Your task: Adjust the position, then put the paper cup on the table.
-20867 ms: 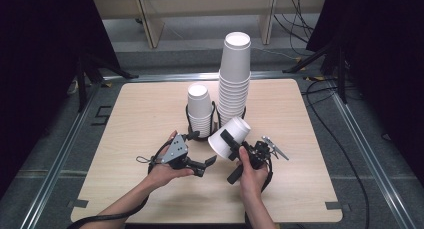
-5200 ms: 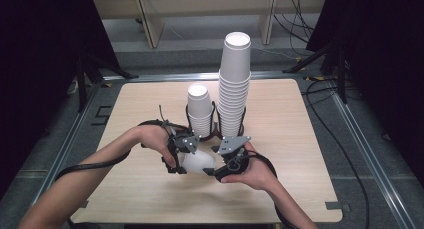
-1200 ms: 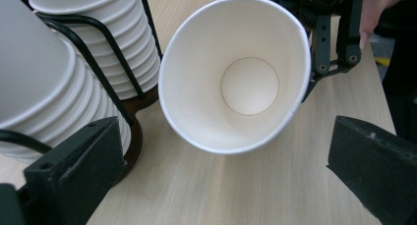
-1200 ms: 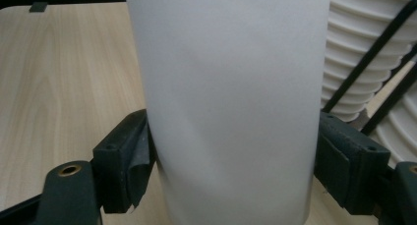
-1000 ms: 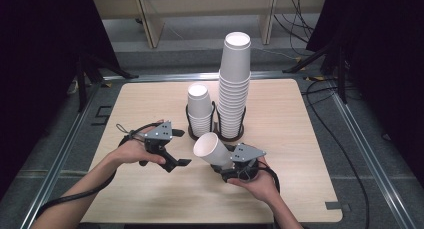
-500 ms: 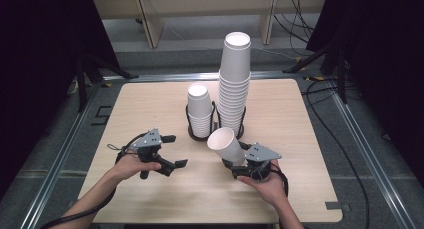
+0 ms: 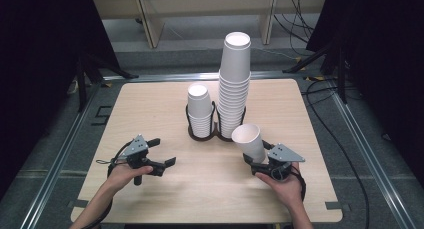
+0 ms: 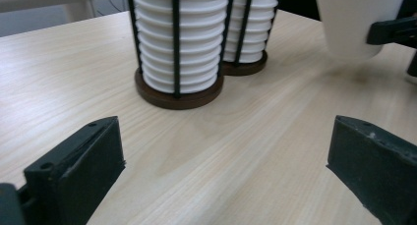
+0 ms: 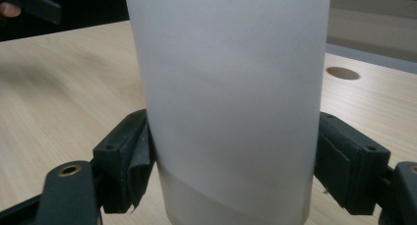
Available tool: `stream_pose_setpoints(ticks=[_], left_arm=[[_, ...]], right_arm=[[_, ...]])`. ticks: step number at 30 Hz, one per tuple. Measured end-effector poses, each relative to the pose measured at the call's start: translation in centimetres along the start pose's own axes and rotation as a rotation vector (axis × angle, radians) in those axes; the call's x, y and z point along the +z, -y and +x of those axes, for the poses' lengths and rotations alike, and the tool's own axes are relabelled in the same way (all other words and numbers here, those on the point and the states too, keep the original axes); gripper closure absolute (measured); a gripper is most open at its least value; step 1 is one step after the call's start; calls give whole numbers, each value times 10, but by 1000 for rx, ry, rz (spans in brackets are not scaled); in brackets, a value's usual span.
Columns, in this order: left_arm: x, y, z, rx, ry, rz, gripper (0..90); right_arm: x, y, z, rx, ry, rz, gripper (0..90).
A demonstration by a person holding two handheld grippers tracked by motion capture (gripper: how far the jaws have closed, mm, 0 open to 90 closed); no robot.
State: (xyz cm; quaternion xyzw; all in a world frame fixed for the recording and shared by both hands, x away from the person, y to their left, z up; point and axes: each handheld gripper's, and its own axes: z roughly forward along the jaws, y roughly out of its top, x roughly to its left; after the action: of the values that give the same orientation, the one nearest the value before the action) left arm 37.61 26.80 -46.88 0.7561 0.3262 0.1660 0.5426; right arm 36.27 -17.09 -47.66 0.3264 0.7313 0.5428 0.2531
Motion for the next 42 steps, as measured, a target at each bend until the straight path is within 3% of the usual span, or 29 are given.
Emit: stream_pose_setpoints(ticks=[3, 4, 5, 6, 8, 9, 10, 11, 12, 14, 15, 16, 17, 18, 21, 23, 24, 25, 26, 27, 28, 29, 31, 32, 35, 36, 37, 41, 42], left_arm=[[0, 8, 2, -17, -37, -9, 0], [1, 10, 4, -23, -33, -23, 0], [0, 12, 4, -26, -45, -8, 0], [1, 14, 5, -32, -42, -18, 0], [0, 15, 6, -28, -67, 1, 0], [0, 15, 7, -17, -75, 1, 0], [0, 15, 7, -12, -79, -5, 0], [0, 15, 7, -17, -84, -8, 0], [-1, 15, 8, -18, -86, -3, 0], [1, 17, 8, -24, -79, -20, 0], [1, 17, 8, -28, -79, -17, 0], [1, 18, 8, -29, -78, -17, 0], [0, 18, 8, -32, -81, -19, 0], [0, 19, 8, -32, -83, -17, 0], [-2, 18, 7, -34, -87, -14, 0], [-2, 18, 6, -28, -92, -6, 0], [-2, 17, 6, -25, -91, -5, 0], [-2, 17, 6, -26, -85, -13, 0], [-1, 18, 6, -26, -81, -23, 0], [-2, 17, 6, -28, -81, -25, 0], [-2, 18, 6, -31, -79, -24, 0], [-3, 18, 6, -32, -85, -17, 0], [-2, 18, 6, -28, -76, -22, 0], [-2, 18, 6, -28, -82, -22, 0], [-2, 18, 6, -29, -78, -25, 0], [-2, 18, 6, -29, -74, -25, 0], [-2, 18, 6, -27, -80, -24, 0], [-2, 19, 4, -25, -87, -2, 0], [-2, 18, 4, -22, -85, -2, 0]], right_arm=[[-7, 0, -6, 17, 39, 14, 227], [-8, 1, -8, 44, 18, 17, 227], [-10, 0, -9, 49, 31, 26, 227], [-12, 0, -12, 25, 65, 16, 227], [-14, 0, -14, 48, 55, 18, 226], [-16, 0, -17, 23, 68, 18, 226], [-18, 0, -16, 41, 89, 19, 227], [-19, 1, -19, 25, 91, 13, 227], [-19, 1, -18, 52, 92, 15, 226], [-20, 3, -22, 32, 107, 15, 227], [-19, 3, -22, 59, 93, 19, 227], [-19, 4, -25, 26, 111, 16, 227], [-18, 5, -24, 66, 82, 31, 227], [-18, 5, -27, 32, 105, 19, 227], [-17, 4, -25, 65, 104, 21, 227], [-17, 3, -27, 45, 98, 20, 226], [-17, 3, -26, 62, 93, 18, 226], [-18, 2, -28, 28, 114, 3, 226], [-19, 2, -26, 62, 113, 14, 227], [-20, 2, -28, 50, 97, 12, 227], [-20, 3, -28, 42, 119, -4, 227], [-20, 3, -28, 67, 100, 7, 226], [-20, 5, -27, 82, 129, 6, 226], [-20, 6, -29, 75, 112, 12, 226], [-19, 8, -31, 78, 138, 0, 226], [-18, 9, -35, 103, 126, -2, 226], [-19, 9, -39, 81, 124, 13, 226], [-14, 7, -49, 89, 160, 34, 226], [-15, 7, -48, 131, 173, 46, 226]])
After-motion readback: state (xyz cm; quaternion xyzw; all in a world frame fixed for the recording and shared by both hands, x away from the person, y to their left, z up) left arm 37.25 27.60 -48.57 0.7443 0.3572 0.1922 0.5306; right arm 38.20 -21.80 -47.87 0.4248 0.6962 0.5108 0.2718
